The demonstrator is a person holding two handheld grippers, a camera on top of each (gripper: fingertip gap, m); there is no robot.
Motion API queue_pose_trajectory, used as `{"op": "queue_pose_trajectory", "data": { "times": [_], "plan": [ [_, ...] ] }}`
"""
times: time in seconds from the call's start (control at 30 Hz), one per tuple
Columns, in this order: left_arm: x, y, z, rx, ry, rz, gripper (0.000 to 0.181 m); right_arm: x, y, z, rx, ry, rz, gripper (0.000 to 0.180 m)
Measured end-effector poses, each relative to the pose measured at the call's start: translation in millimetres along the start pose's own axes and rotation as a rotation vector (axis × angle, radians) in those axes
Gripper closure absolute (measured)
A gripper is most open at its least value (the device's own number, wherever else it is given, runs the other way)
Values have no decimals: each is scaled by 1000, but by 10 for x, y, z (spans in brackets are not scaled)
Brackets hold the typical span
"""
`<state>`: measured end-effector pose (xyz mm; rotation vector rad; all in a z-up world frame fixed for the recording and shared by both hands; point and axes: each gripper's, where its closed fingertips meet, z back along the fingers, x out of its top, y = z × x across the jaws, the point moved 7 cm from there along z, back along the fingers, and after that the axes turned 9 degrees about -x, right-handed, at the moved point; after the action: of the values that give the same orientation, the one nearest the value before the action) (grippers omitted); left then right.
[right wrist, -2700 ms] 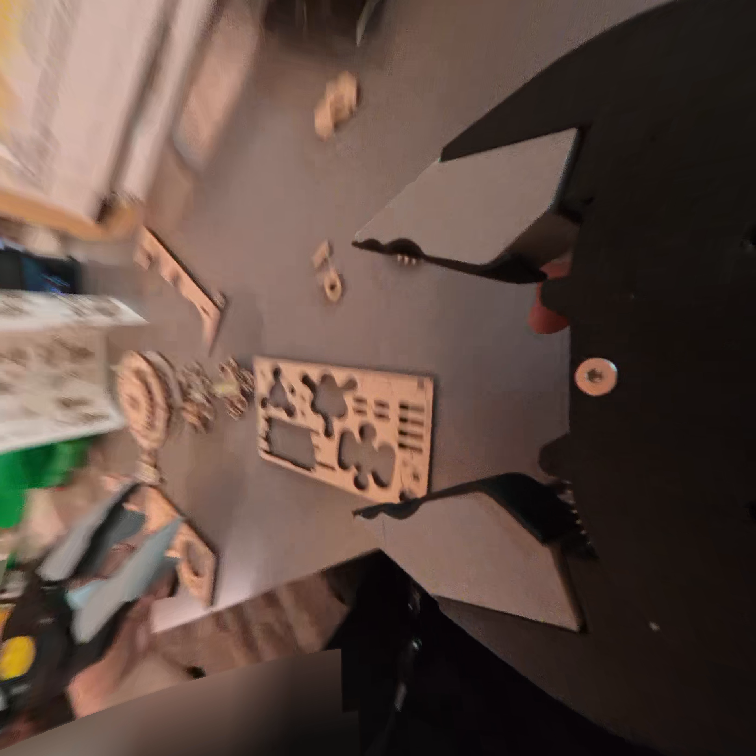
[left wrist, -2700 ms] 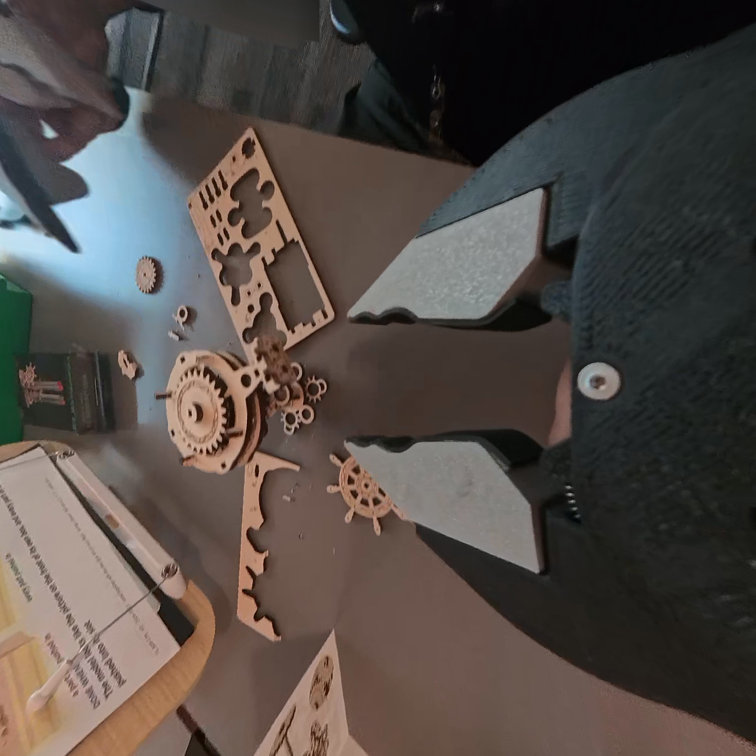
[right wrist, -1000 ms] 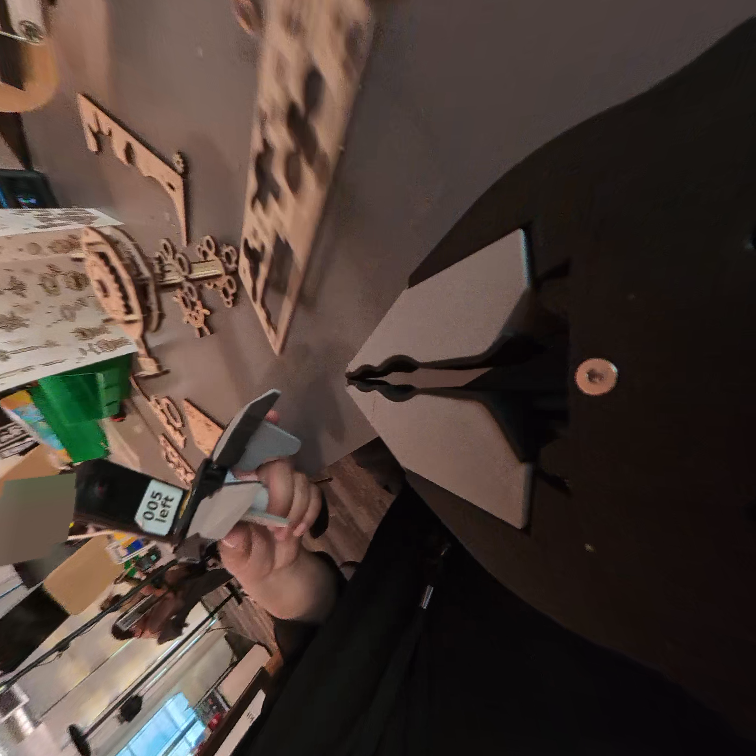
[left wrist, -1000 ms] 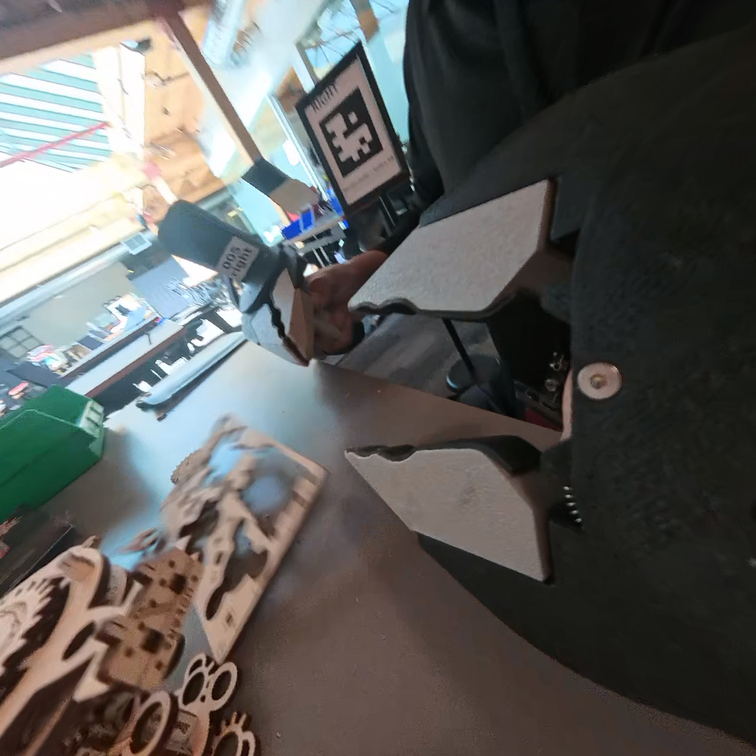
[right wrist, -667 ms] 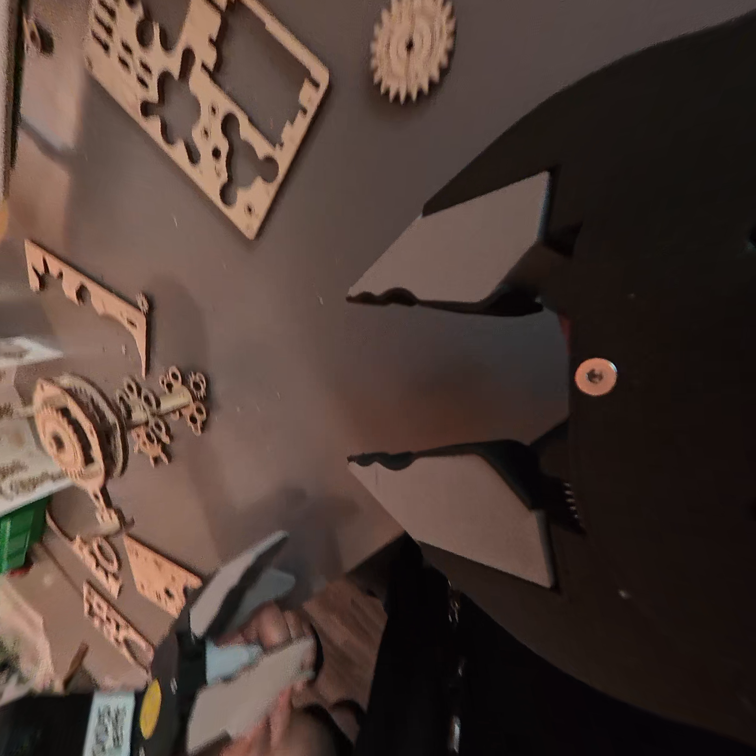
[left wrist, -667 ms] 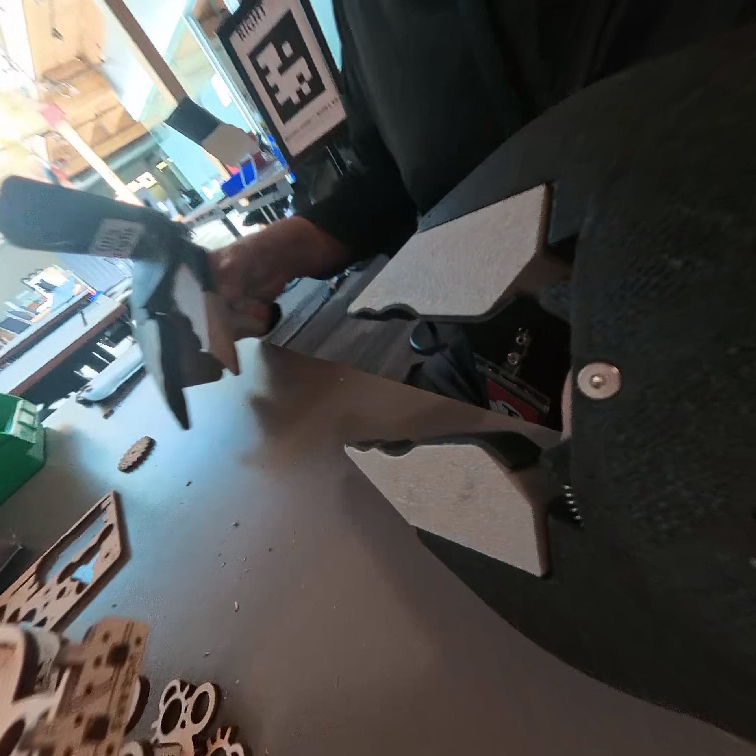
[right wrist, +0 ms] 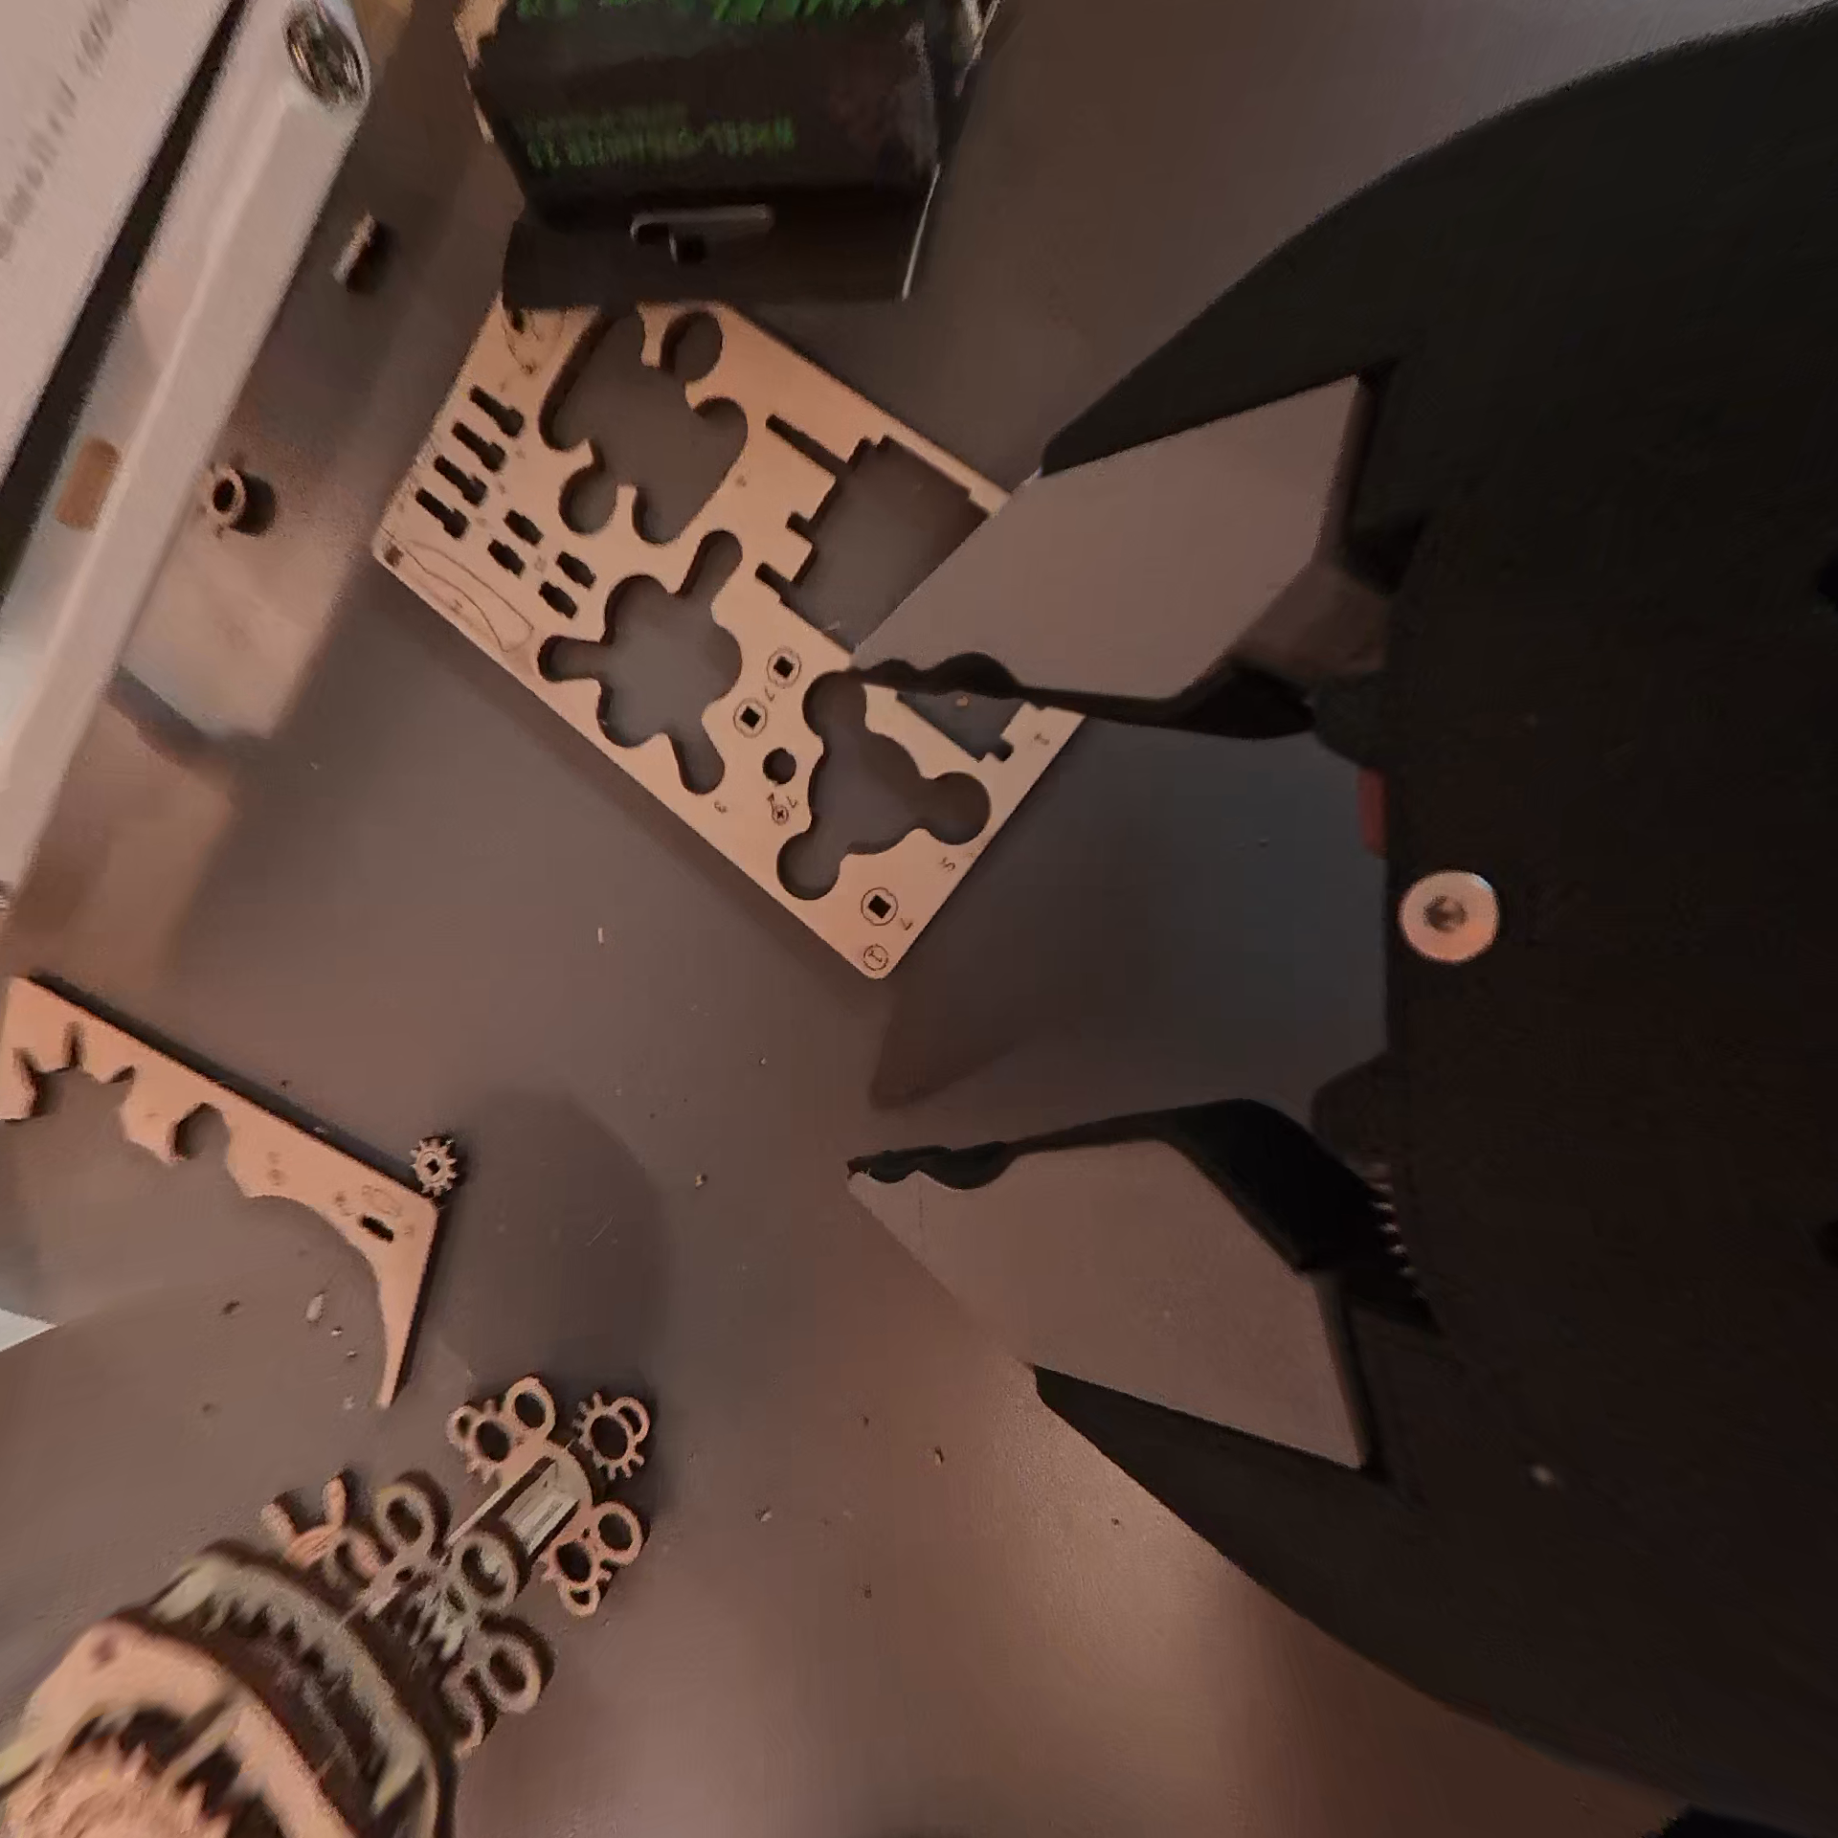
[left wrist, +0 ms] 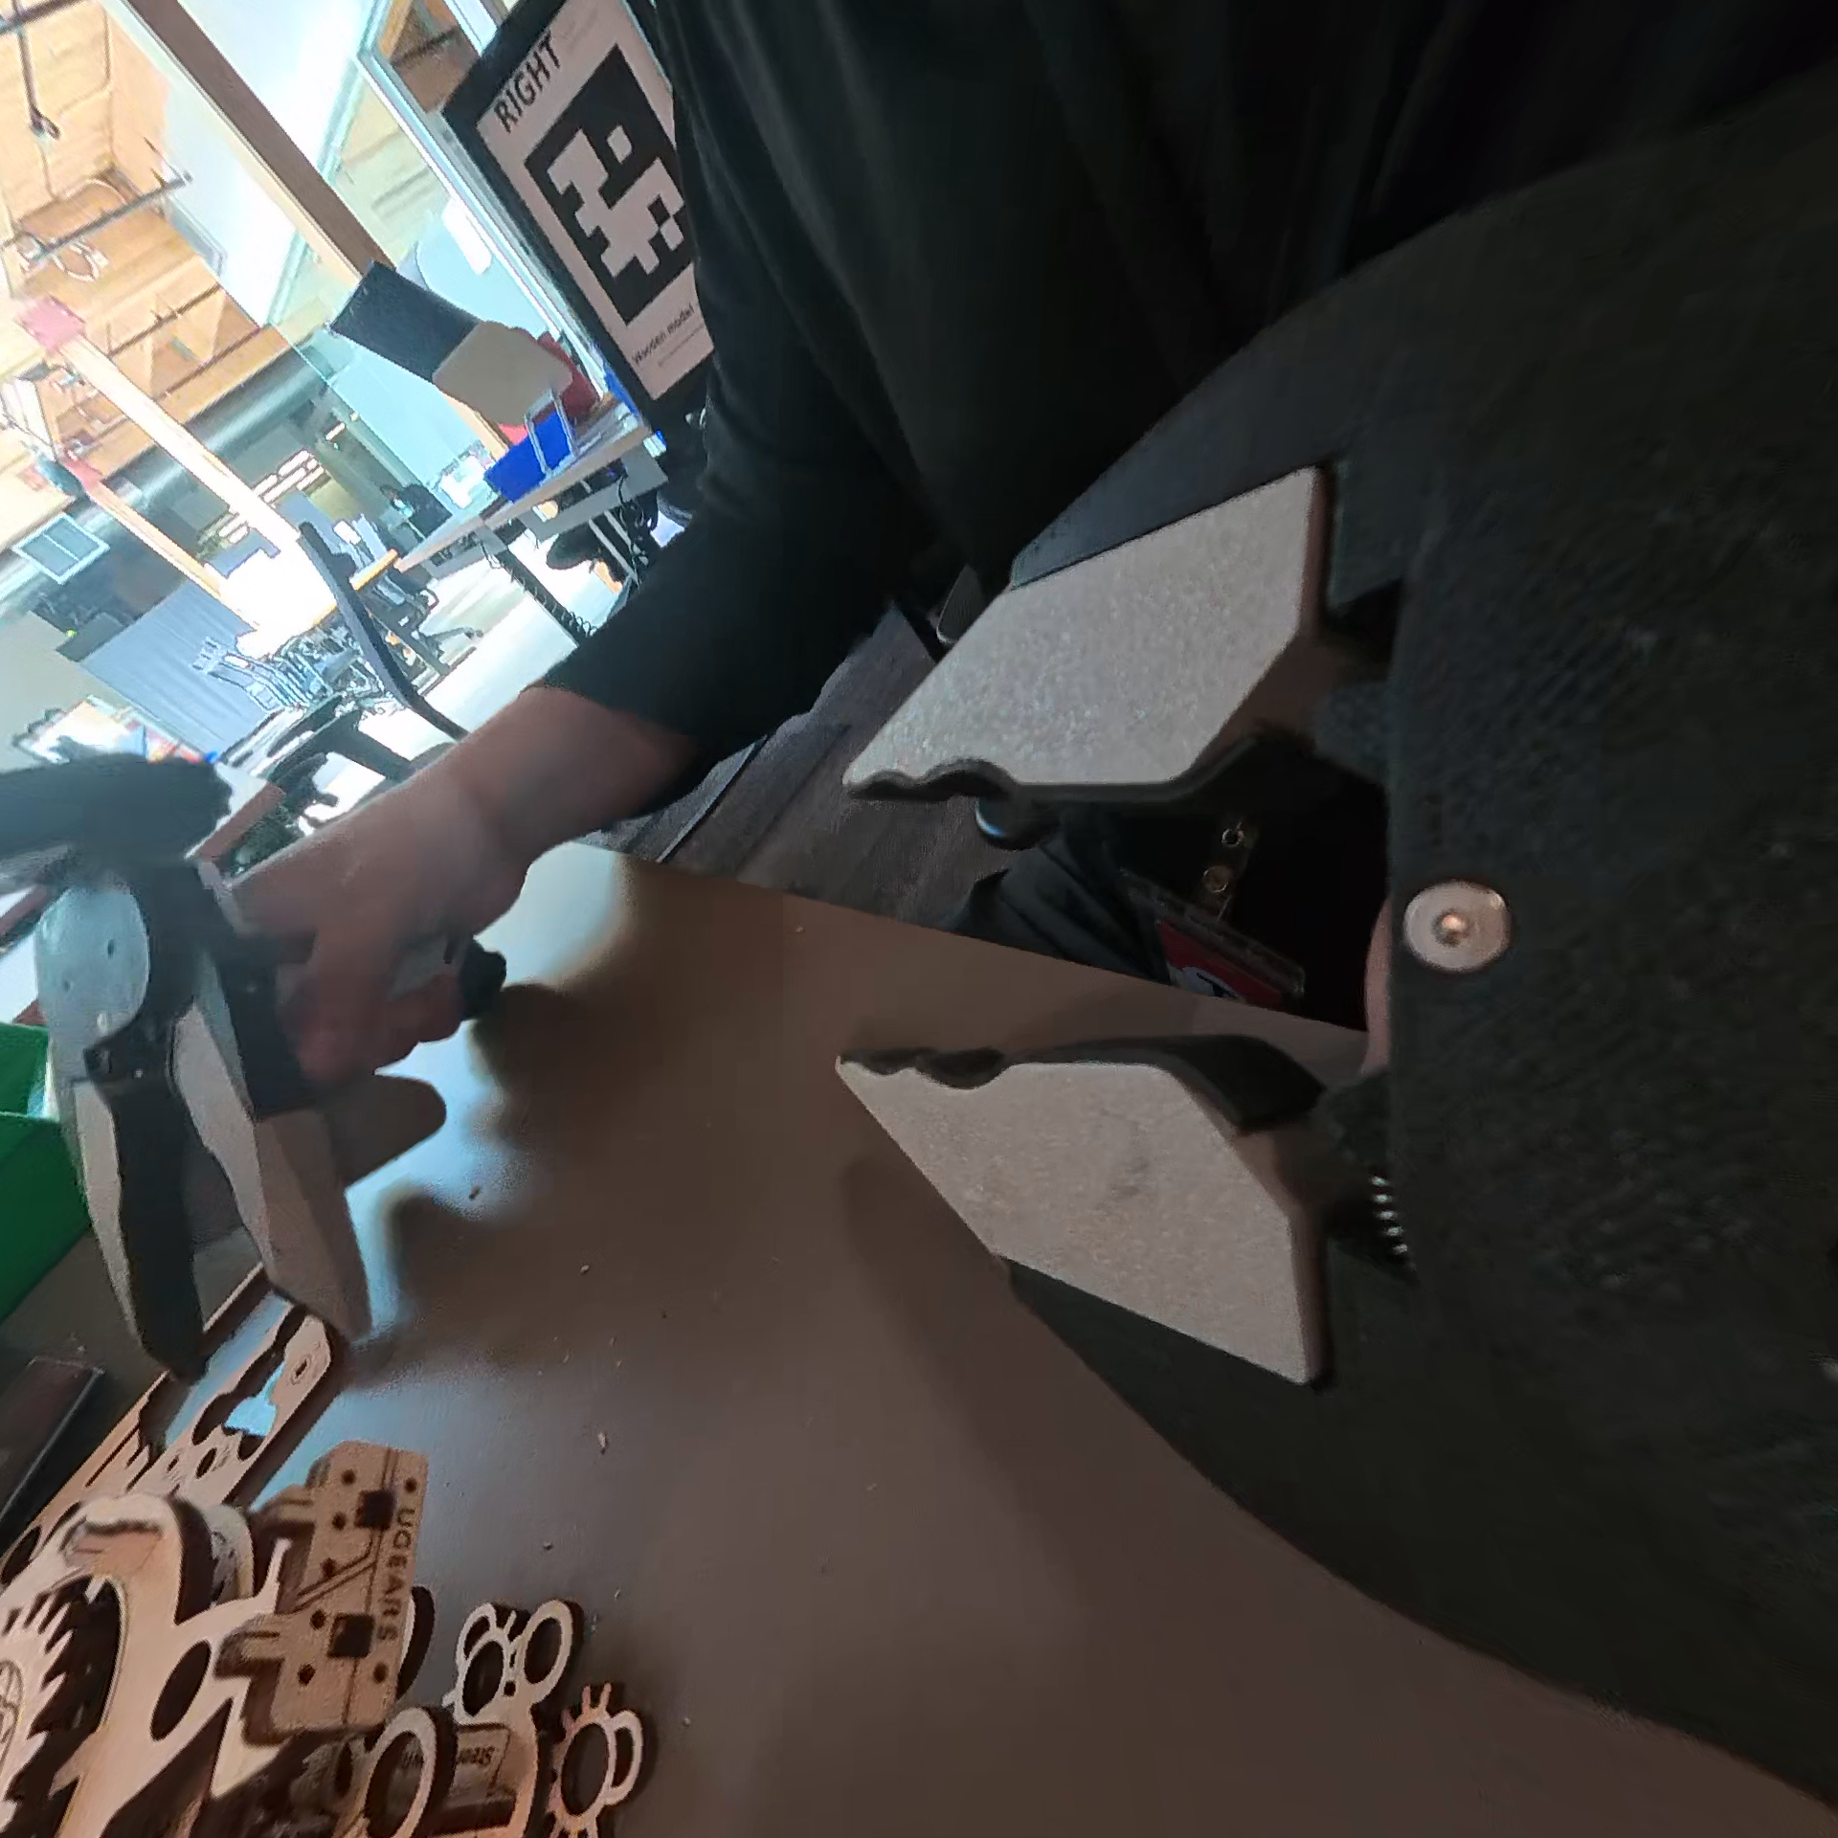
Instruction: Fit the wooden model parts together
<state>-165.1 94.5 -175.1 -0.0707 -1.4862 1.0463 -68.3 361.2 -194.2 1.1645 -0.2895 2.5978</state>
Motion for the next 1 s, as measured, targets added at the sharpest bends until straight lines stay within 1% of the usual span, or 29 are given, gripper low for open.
{"op": "queue_pose_trajectory", "data": {
  "times": [0.03, 0.07, 0.1, 0.13, 0.17, 0.23, 0.27, 0.3, 0.37, 0.4, 0.43, 0.47, 0.53, 0.6, 0.73, 0.8, 0.83, 0.87, 0.9, 0.93, 0.97, 1.0],
  "plan": [
    [1, 2, -3, -6, 2, 3, 134, 4, 20, -52, -4, 20, 17, 88],
    [0, 2, -5, -9, 4, 5, 135, 7, 50, -68, -3, 29, 43, 99],
    [-1, 1, -5, -8, 4, 3, 135, 3, 100, -65, 26, 41, 62, 113],
    [-2, -1, -3, -5, 2, -3, 135, 2, 157, -42, 72, 42, 64, 123],
    [-4, -6, 0, -4, -1, -8, 135, -3, 209, -14, 124, 40, 53, 125],
    [-6, -8, 6, -4, -5, -12, 136, -36, 297, 70, 217, 43, 39, 121],
    [-7, -8, 7, -6, -6, -10, 136, -53, 318, 145, 250, 38, 51, 130],
    [-8, -7, 8, -9, -6, -7, 137, -54, 274, 245, 230, 10, 65, 141],
    [-11, -6, 7, -16, -4, -2, 140, 16, -51, 508, 52, -96, 57, 145],
    [-13, -7, 6, -20, -3, -2, 140, 63, -284, 649, -46, -145, 26, 142],
    [-15, -14, 4, -27, -2, -6, 141, 105, -528, 766, -123, -165, -18, 132],
    [-17, -22, 4, -32, -1, -14, 141, 133, -762, 837, -168, -144, -63, 119],
    [-20, -35, 3, -28, -6, -34, 142, 198, -1142, 867, -207, -68, -124, 109],
    [-18, -41, 3, -19, -13, -48, 143, 306, -1317, 741, -220, -27, -105, 101],
    [-6, -41, -14, -3, -13, -59, 143, 438, -1290, 133, -215, 87, -32, 94],
    [17, -44, -10, 1, -6, -71, 140, 418, -1319, -126, -264, 155, 10, 103],
    [41, -36, 9, 23, 0, -92, 139, 371, -1348, -208, -292, 195, 41, 110],
    [68, -19, 41, 61, 8, -124, 139, 291, -1391, -253, -321, 252, 78, 121],
    [97, 5, 85, 111, 19, -160, 137, 240, -1439, -234, -355, 269, 110, 127],
    [122, 32, 137, 162, 31, -193, 135, 194, -1478, -157, -366, 285, 122, 136],
    [137, 56, 190, 203, 45, -220, 133, 139, -1510, -57, -364, 326, 115, 141],
    [145, 79, 240, 230, 54, -241, 133, 93, -1549, 59, -370, 361, 122, 154]
  ]
}}
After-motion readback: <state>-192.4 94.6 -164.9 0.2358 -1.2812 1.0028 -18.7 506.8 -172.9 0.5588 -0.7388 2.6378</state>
